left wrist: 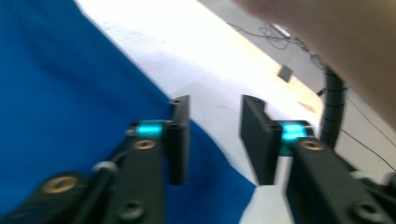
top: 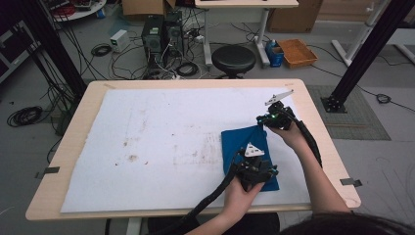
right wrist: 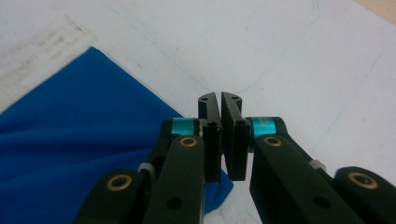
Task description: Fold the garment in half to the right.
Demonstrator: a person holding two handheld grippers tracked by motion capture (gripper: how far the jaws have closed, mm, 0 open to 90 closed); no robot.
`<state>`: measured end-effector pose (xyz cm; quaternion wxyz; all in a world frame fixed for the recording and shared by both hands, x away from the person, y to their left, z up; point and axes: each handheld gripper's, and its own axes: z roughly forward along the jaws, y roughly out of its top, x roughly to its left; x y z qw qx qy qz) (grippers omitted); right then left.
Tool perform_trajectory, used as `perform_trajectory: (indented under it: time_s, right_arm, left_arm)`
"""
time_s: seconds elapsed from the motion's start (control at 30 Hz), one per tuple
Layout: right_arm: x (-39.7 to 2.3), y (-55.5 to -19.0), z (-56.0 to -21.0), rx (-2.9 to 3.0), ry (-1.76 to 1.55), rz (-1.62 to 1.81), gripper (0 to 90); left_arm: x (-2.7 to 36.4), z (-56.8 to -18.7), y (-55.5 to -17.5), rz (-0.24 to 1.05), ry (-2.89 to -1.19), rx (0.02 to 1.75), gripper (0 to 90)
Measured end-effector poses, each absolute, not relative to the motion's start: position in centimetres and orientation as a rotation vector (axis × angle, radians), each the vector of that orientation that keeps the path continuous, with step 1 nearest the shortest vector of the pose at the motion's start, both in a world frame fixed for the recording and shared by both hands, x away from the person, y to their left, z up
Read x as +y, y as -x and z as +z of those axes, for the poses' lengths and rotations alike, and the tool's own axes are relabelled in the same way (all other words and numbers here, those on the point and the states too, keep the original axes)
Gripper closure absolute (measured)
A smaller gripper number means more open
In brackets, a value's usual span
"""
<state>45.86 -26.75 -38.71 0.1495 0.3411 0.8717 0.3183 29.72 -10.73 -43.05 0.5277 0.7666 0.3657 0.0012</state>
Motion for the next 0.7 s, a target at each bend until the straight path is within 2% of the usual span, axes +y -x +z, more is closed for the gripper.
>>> perform_trajectory:
  time_s: [0.03, 0.2, 0.3, 0.33, 0.5, 0.7]
  right_arm:
    - [-26.8, -45.8, -38.8, 2.503, -0.983, 0.896, 83.6]
    - [-27.8, -44.6, -38.1, 2.405, -1.037, 0.907, 67.9]
    - [-28.9, -42.9, -37.8, 2.365, -1.081, 0.971, 66.5]
    - [-29.3, -42.2, -37.8, 2.352, -1.096, 0.977, 62.3]
    - [-30.6, -36.9, -38.4, 2.301, -1.149, 1.074, 58.6]
    - [-31.2, -31.2, -41.1, 2.359, -1.252, 1.167, 58.2]
  left_arm:
    - [-10.6, -43.0, -29.6, -0.001, -1.834, 0.866, 57.1]
    - [-8.6, -41.8, -29.1, 0.05, -1.823, 0.828, 50.4]
    - [-6.6, -41.0, -28.9, 0.082, -1.824, 0.82, 48.7]
    - [-5.7, -40.8, -28.9, 0.099, -1.832, 0.817, 48.7]
    - [-1.2, -40.0, -28.4, 0.204, -1.825, 0.84, 48.5]
    - [3.7, -39.8, -27.9, 0.282, -1.79, 0.916, 47.2]
